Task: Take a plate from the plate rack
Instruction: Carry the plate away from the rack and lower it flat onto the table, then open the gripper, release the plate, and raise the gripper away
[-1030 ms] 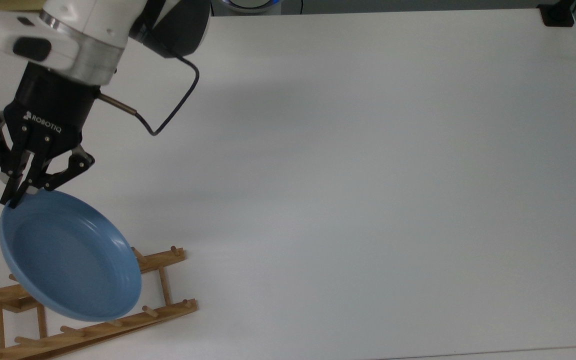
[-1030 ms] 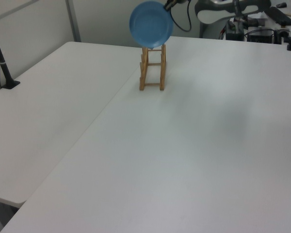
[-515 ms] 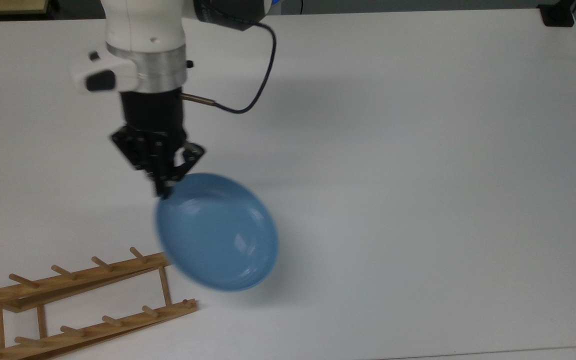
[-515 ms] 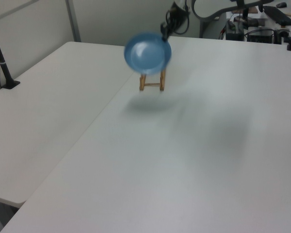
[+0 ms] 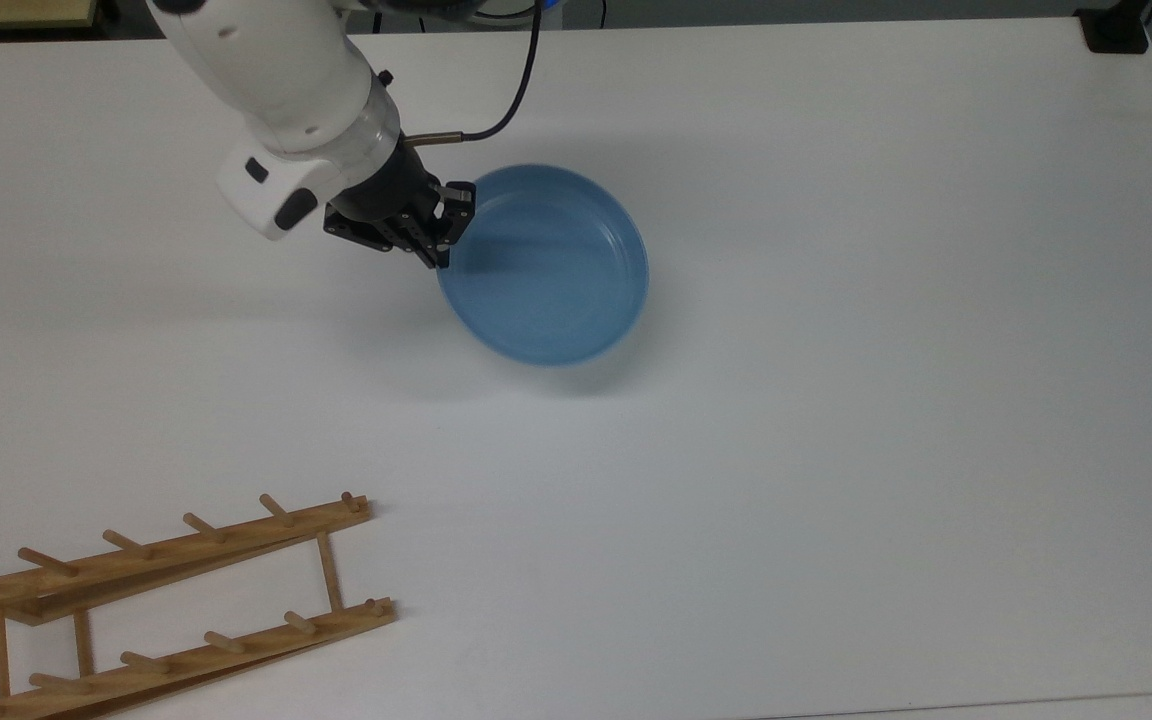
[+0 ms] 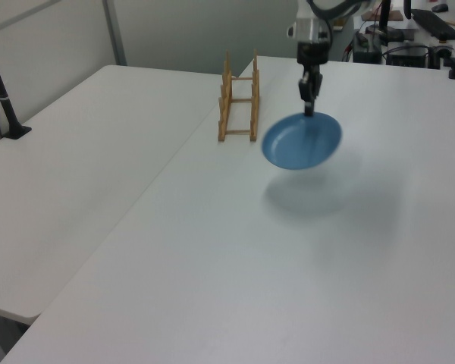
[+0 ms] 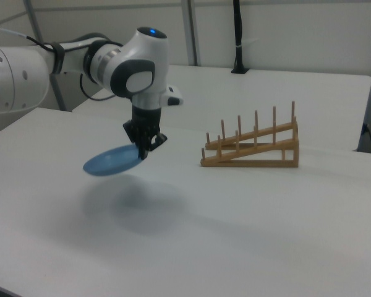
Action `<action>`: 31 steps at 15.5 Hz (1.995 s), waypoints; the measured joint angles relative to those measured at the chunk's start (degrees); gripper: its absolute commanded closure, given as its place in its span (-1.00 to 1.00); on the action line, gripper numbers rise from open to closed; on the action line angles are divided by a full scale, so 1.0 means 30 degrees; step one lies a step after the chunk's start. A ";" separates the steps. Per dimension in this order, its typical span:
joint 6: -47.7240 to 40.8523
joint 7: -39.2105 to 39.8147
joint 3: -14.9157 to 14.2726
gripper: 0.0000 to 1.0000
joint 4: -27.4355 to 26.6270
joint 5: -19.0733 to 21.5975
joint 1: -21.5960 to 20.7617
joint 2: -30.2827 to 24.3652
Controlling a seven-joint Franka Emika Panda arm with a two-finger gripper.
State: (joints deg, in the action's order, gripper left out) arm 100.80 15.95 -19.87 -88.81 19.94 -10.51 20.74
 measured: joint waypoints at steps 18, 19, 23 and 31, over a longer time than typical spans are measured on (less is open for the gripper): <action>0.3190 0.5542 -0.0045 -0.91 -0.4160 -0.3929 0.0890 0.1047; 0.3192 0.5562 -0.0047 -1.00 -0.4171 -0.4030 0.0940 0.1069; 0.3192 0.4679 -0.0033 -1.00 -0.4018 -0.4057 0.0906 0.0884; -0.0610 -0.2847 0.2813 -1.00 -0.3153 -0.8483 0.0761 -0.4731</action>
State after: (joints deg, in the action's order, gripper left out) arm 98.97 7.41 -11.43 -98.27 -5.50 -8.23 6.55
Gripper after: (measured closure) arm 0.000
